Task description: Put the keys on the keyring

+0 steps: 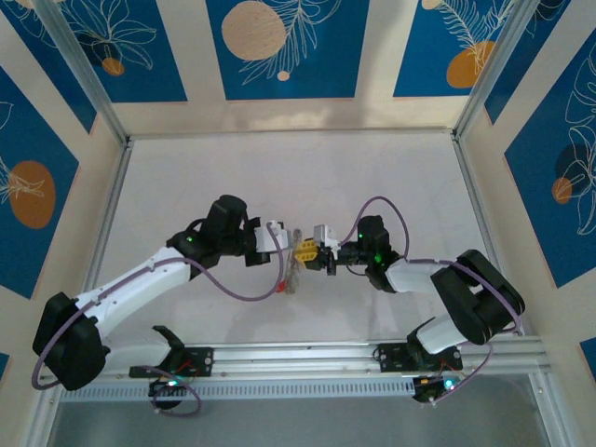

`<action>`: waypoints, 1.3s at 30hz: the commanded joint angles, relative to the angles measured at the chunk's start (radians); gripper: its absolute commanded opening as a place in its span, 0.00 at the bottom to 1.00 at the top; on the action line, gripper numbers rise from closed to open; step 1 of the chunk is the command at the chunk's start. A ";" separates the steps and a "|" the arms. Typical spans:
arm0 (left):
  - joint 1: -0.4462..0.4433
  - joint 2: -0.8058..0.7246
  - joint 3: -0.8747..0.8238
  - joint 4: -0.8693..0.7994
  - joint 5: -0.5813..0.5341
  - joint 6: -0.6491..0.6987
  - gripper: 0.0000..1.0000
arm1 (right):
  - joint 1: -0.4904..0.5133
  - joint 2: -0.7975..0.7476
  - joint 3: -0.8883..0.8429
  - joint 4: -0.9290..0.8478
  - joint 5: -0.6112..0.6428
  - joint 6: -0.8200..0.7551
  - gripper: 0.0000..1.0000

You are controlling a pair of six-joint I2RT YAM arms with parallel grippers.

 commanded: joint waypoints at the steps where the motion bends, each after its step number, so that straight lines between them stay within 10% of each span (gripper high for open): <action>1: -0.017 0.020 0.050 -0.069 0.005 0.048 0.00 | -0.004 -0.030 0.006 -0.054 0.015 -0.035 0.23; 30: -0.047 0.064 0.106 -0.163 0.009 0.097 0.00 | 0.055 -0.118 0.189 -0.547 0.158 -0.492 0.33; 39: -0.046 0.065 0.104 -0.159 0.001 0.092 0.00 | 0.076 -0.104 0.208 -0.585 0.220 -0.556 0.18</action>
